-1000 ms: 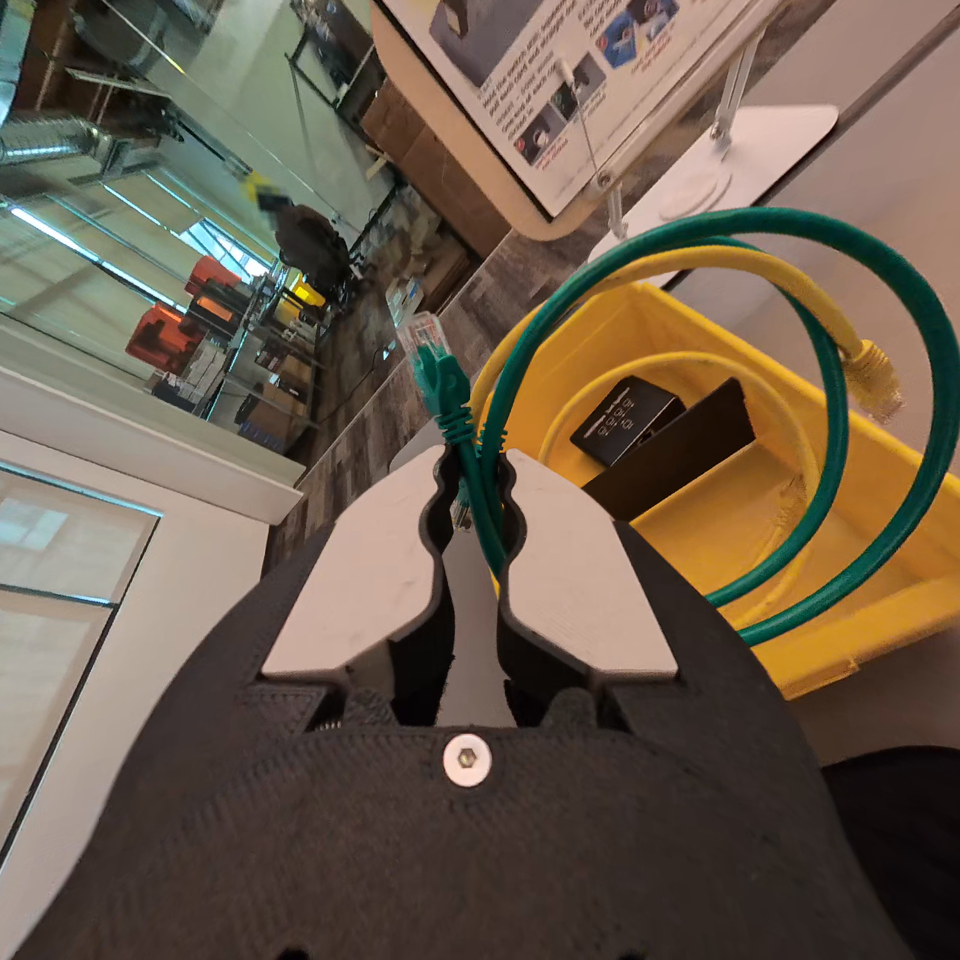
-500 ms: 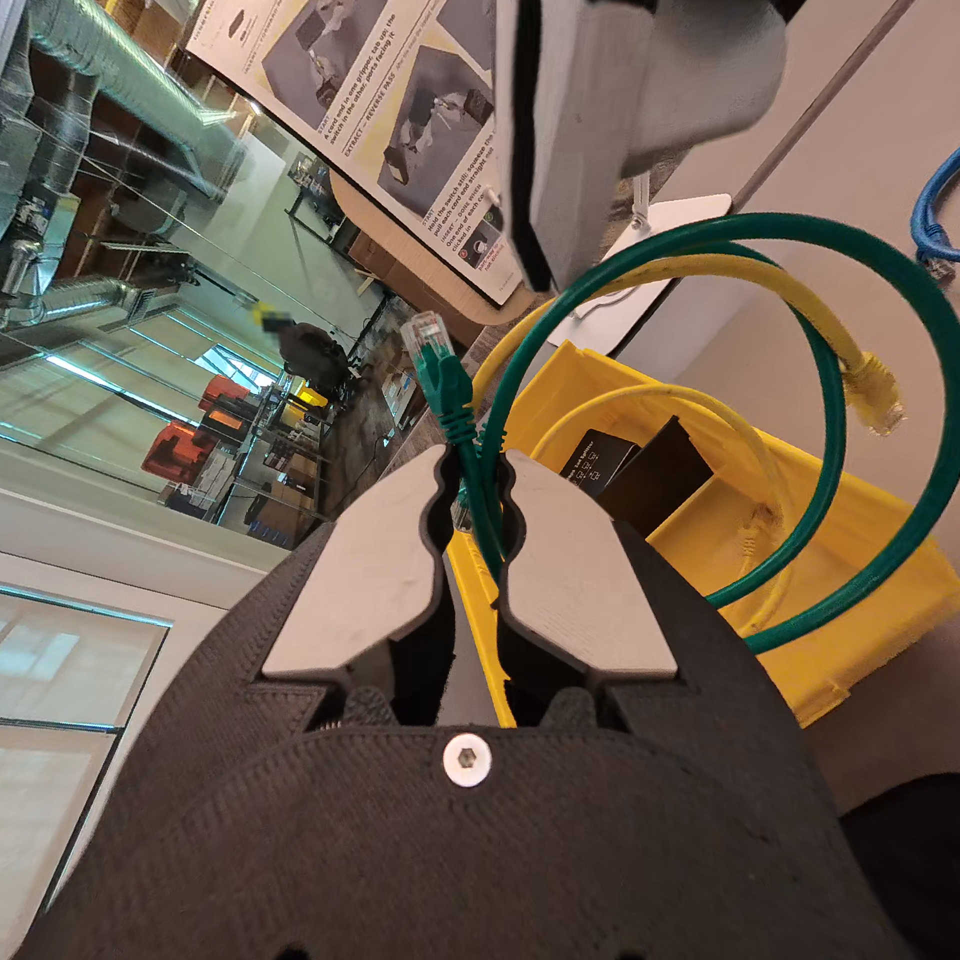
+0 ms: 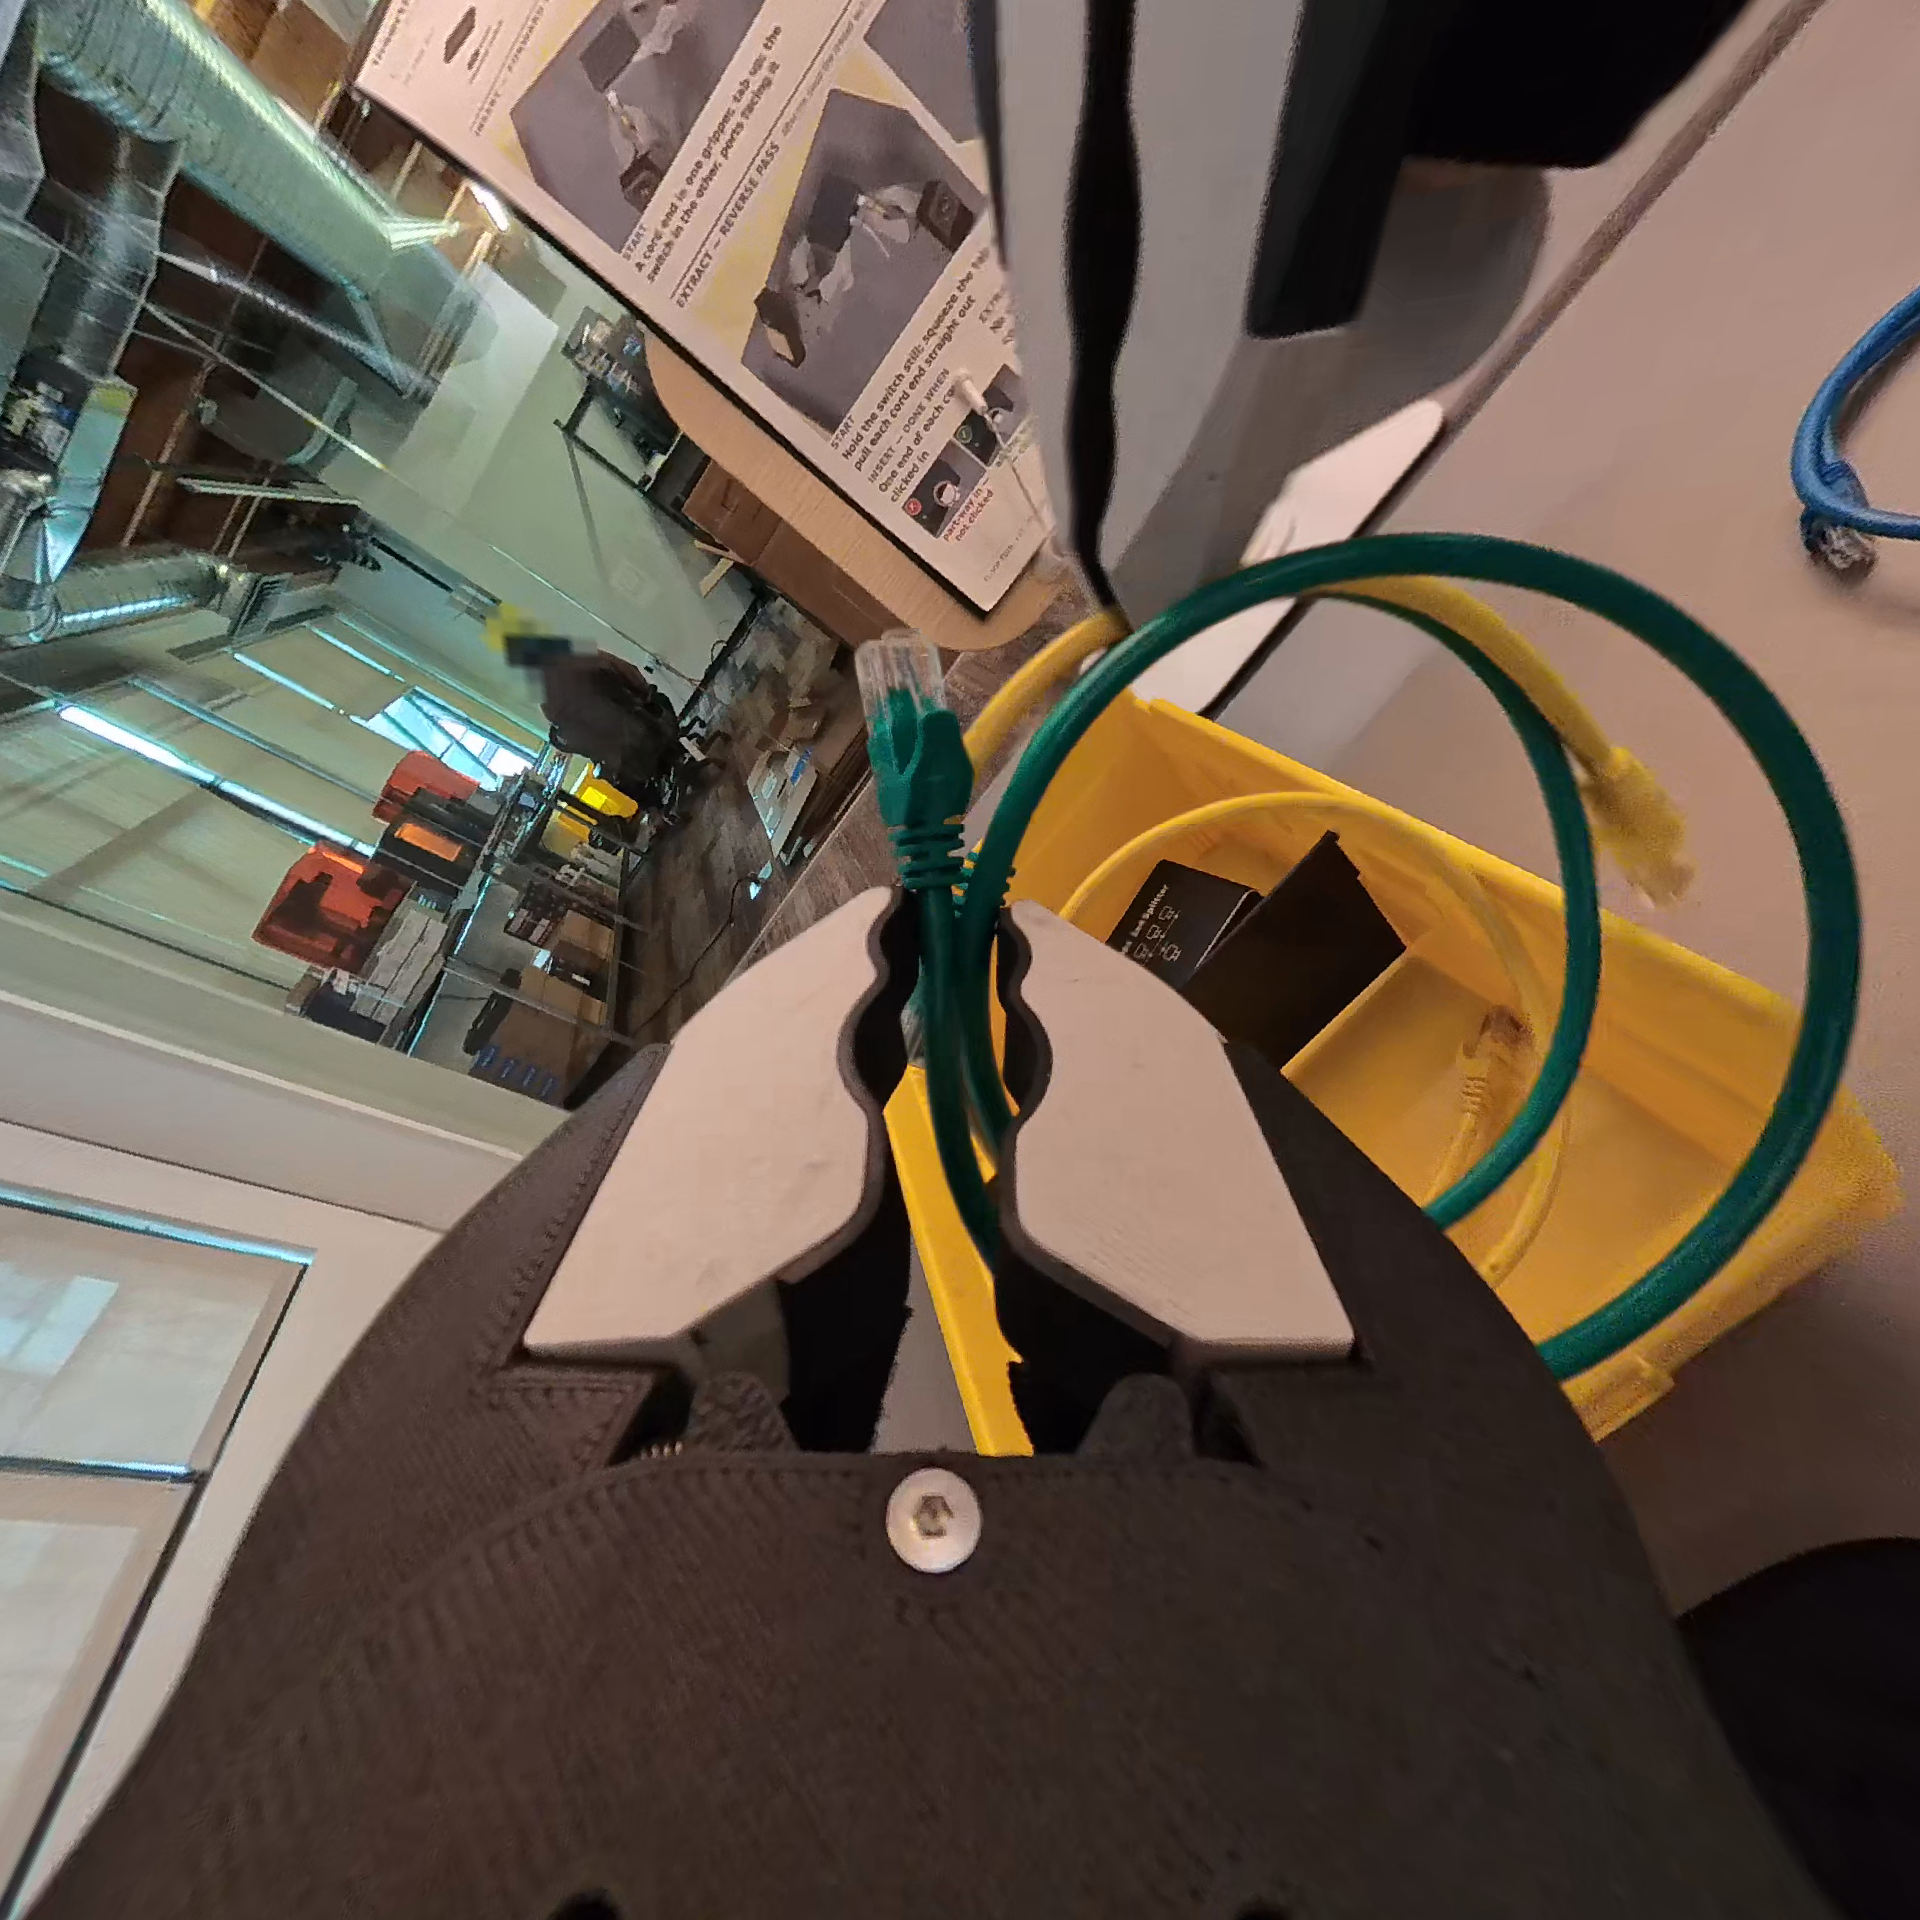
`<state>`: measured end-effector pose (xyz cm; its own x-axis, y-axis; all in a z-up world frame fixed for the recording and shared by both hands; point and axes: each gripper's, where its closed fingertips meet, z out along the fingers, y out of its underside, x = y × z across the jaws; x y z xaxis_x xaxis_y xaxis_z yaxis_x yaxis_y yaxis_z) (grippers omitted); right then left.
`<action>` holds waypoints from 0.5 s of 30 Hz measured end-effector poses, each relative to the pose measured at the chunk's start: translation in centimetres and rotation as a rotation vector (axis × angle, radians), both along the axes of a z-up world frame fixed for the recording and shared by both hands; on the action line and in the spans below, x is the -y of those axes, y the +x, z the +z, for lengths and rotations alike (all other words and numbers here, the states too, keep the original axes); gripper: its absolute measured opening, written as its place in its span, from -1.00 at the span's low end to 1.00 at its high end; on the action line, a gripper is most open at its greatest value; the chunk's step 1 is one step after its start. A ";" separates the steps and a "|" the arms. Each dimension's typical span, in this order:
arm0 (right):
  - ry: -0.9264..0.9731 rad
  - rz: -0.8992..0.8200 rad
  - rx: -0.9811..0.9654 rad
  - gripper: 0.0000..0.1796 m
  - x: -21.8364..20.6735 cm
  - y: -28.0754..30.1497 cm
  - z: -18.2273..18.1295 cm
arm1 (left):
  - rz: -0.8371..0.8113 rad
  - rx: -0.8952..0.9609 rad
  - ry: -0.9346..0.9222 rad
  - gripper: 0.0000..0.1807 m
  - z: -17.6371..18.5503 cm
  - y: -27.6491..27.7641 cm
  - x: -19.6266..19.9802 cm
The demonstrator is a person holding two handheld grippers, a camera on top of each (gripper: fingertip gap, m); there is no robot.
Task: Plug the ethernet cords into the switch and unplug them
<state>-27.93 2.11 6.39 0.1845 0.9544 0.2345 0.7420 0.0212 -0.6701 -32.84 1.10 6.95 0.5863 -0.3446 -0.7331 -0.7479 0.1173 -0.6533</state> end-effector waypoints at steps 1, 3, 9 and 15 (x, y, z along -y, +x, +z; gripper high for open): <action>0.019 -0.012 -0.008 -0.93 -0.3 0.0 0.3 | -0.007 -0.013 0.002 -0.85 -0.1 0.1 0.1; 0.019 -0.023 -0.045 -0.93 -0.3 0.0 1.3 | 0.014 -0.057 0.004 -0.87 -0.3 -0.2 0.0; -0.070 -0.064 -0.166 -0.93 -1.1 0.4 5.2 | -0.006 -0.111 -0.005 -0.87 -1.2 0.3 0.4; -0.057 -0.149 -0.324 -0.93 -3.9 3.2 8.8 | -0.096 0.138 0.121 -0.87 3.2 0.2 3.5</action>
<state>-24.76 5.96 15.17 0.3786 0.9214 0.0880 0.4826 -0.1154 -0.8682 -32.68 -2.40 10.10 0.6529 -0.3182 -0.6874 -0.6340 0.2671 -0.7258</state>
